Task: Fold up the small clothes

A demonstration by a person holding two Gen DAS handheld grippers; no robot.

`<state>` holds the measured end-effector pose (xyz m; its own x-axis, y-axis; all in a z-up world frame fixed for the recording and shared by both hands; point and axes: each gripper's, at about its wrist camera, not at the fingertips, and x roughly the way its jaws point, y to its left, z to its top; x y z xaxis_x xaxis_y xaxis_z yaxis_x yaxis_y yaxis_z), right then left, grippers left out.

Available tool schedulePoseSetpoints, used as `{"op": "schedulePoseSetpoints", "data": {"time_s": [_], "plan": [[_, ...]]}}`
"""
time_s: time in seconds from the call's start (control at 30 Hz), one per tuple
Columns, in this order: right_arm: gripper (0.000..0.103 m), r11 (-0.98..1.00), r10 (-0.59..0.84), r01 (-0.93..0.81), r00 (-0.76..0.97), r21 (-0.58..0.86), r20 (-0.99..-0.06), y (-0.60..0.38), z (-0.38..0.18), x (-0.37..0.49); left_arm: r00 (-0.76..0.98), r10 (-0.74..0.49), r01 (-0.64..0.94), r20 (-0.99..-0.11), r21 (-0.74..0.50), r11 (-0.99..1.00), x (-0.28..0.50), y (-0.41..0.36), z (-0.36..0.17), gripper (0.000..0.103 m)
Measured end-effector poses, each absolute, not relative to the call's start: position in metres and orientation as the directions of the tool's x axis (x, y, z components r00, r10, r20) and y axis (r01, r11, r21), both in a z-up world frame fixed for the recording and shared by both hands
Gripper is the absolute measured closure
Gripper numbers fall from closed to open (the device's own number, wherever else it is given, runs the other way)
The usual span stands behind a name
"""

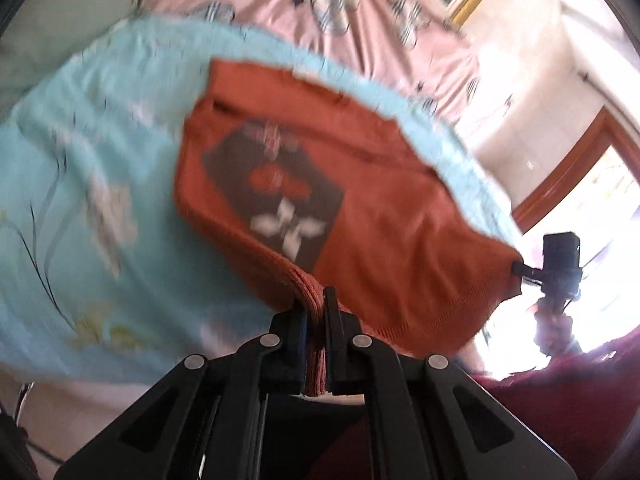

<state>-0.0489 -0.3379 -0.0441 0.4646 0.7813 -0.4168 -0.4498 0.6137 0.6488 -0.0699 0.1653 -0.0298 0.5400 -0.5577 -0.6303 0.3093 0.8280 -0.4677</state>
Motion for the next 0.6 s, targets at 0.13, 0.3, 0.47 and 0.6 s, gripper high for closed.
{"op": "schedulePoseSetpoints", "data": {"time_s": [0.13, 0.3, 0.47, 0.6], "plan": [[0.091, 0.592, 0.779, -0.448, 0.531, 0.670, -0.333, -0.352, -0.023, -0.047, 0.615, -0.551, 0.290, -0.564, -0.487, 0.823, -0.069, 0.182, -0.005, 0.098], [0.092, 0.598, 0.753, -0.427, 0.590, 0.679, -0.292, -0.361, -0.010, -0.043, 0.690, -0.496, 0.230, -0.527, -0.489, 0.841, -0.048, 0.189, 0.018, 0.098], [0.093, 0.614, 0.715, -0.417, 0.653, 0.670, -0.249, -0.366, 0.011, -0.026, 0.739, -0.448, 0.211, -0.504, -0.458, 0.863, -0.025, 0.188, 0.036, 0.098], [0.094, 0.654, 0.673, -0.405, 0.696, 0.639, -0.249, -0.367, 0.027, 0.003, 0.777, -0.430, 0.223, -0.459, -0.438, 0.871, 0.009, 0.178, 0.053, 0.098]]}}
